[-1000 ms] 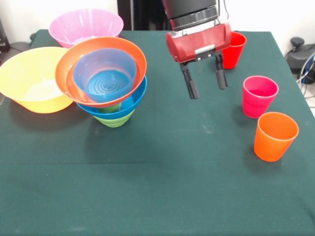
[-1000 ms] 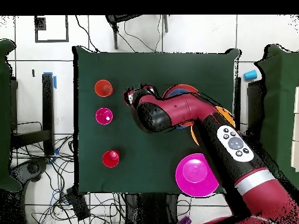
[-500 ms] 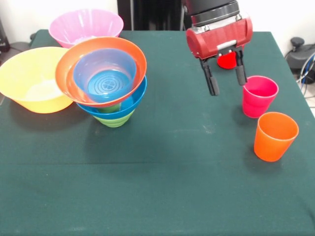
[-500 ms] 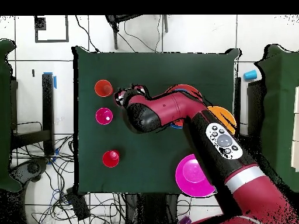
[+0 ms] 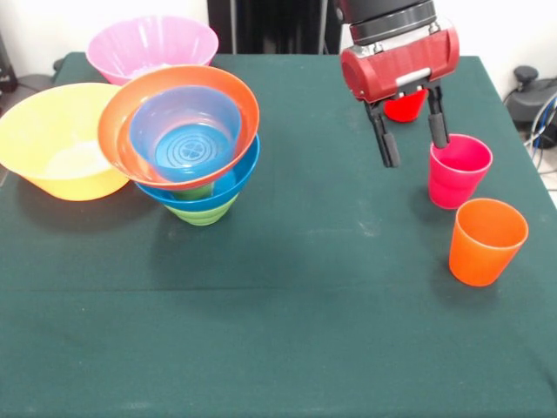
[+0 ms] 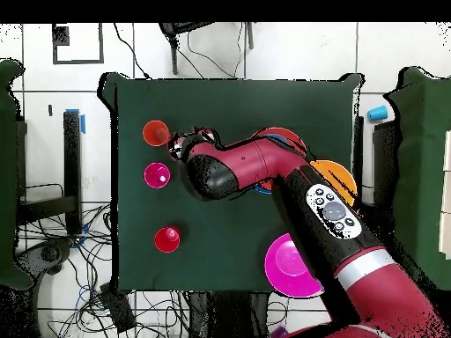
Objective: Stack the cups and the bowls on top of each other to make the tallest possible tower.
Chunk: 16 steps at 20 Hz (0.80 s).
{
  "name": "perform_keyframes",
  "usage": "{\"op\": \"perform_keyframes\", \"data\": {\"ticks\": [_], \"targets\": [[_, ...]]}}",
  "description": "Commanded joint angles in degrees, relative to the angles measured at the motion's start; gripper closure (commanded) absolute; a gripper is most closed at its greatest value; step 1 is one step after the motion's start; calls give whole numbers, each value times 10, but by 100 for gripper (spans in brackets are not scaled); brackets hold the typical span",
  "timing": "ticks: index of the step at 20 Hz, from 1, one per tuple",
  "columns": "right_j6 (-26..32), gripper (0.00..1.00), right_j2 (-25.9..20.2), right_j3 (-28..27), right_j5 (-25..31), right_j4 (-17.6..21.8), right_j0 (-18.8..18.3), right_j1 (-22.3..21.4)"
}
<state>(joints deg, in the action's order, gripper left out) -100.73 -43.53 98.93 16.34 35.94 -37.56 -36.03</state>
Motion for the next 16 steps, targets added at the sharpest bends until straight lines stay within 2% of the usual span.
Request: {"op": "perform_keyframes", "data": {"ticks": [1,16], "targets": [[-56,0,37,8,-13,0,30,-6],[-59,0,44,8,-20,-2,36,-8]]}}
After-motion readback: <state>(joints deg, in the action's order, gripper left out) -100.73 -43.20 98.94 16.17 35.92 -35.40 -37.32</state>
